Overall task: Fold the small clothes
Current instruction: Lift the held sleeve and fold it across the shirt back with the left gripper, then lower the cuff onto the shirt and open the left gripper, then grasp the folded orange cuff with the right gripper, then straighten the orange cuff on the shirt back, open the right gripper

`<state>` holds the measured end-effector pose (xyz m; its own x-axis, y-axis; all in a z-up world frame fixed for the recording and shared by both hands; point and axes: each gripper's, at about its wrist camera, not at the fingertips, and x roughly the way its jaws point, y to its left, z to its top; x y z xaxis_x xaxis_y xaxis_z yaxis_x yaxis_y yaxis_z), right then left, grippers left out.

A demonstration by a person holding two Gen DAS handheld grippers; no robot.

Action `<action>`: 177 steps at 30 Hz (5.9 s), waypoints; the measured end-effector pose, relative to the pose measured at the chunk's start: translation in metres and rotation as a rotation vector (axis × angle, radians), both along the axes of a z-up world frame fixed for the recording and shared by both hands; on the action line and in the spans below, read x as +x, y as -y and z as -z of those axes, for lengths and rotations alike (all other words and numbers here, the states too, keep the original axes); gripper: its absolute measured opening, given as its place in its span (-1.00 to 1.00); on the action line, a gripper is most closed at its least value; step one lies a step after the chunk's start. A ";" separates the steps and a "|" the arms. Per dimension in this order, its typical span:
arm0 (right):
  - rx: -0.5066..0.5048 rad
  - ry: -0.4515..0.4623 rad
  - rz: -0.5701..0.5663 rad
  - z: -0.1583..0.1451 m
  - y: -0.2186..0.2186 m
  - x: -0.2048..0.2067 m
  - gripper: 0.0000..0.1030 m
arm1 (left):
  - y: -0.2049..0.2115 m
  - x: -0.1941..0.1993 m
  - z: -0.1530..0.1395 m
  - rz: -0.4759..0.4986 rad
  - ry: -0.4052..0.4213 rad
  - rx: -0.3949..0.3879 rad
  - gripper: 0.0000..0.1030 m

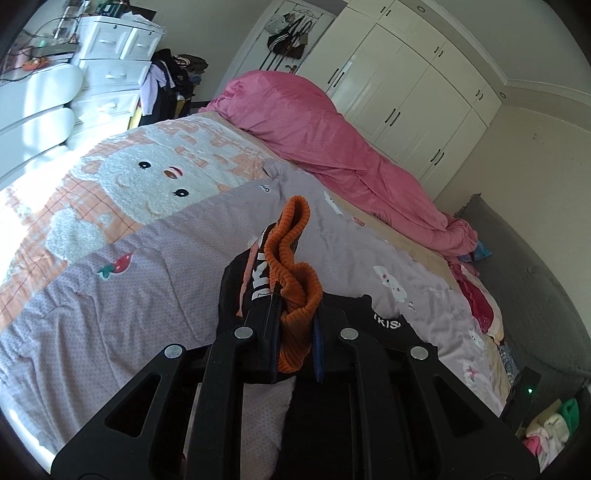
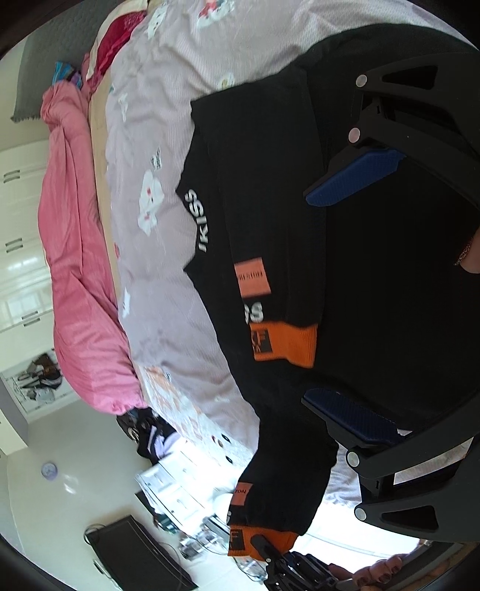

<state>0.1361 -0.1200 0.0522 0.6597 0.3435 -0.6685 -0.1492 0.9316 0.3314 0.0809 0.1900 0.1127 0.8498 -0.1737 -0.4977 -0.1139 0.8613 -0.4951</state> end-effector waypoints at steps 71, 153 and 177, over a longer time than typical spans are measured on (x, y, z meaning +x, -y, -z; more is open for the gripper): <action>0.072 -0.219 -0.031 0.075 0.027 0.008 0.91 | 0.102 0.025 0.089 0.247 -0.237 0.194 0.43; -0.215 0.029 0.067 0.049 0.090 0.082 -0.35 | 0.158 0.155 0.128 0.405 -0.367 0.295 0.11; -0.244 -0.125 0.062 0.096 0.085 0.079 -0.03 | 0.152 0.139 0.144 0.436 -0.365 0.328 0.11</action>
